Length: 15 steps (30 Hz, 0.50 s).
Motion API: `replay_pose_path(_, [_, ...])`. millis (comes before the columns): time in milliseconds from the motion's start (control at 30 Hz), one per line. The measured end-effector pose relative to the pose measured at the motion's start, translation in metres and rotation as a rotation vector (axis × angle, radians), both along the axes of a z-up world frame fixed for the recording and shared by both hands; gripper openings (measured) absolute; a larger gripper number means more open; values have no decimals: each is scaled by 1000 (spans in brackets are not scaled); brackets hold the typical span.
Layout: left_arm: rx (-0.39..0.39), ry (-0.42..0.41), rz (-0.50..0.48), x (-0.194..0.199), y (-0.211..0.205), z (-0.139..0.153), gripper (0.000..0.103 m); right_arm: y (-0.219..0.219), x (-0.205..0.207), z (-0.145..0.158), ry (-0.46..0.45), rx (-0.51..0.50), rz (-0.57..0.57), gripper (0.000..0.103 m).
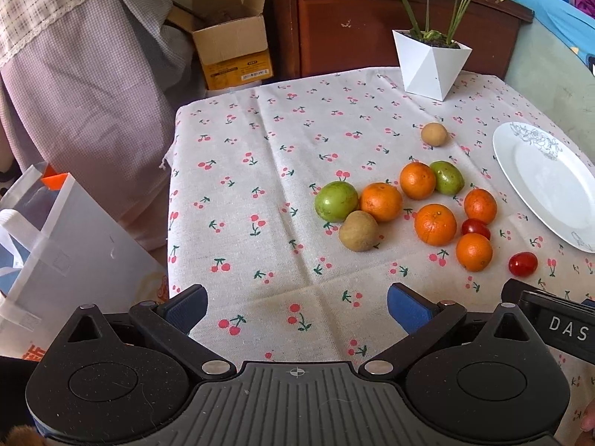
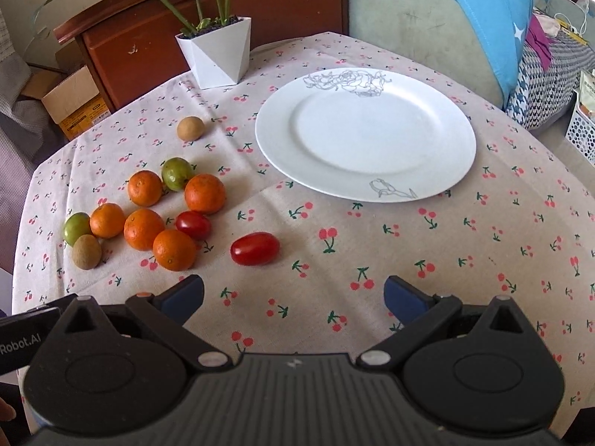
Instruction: Organize fruits
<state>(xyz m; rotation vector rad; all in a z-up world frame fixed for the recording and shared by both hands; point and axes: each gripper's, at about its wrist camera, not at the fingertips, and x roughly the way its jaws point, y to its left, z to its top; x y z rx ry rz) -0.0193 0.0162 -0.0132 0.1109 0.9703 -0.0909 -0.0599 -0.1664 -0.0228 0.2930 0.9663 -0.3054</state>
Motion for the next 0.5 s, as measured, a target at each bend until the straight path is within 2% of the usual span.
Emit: replay_pose_path(500, [-2, -9, -11, -2, -2, 0, 103, 8, 1, 4, 7, -58, 28, 102])
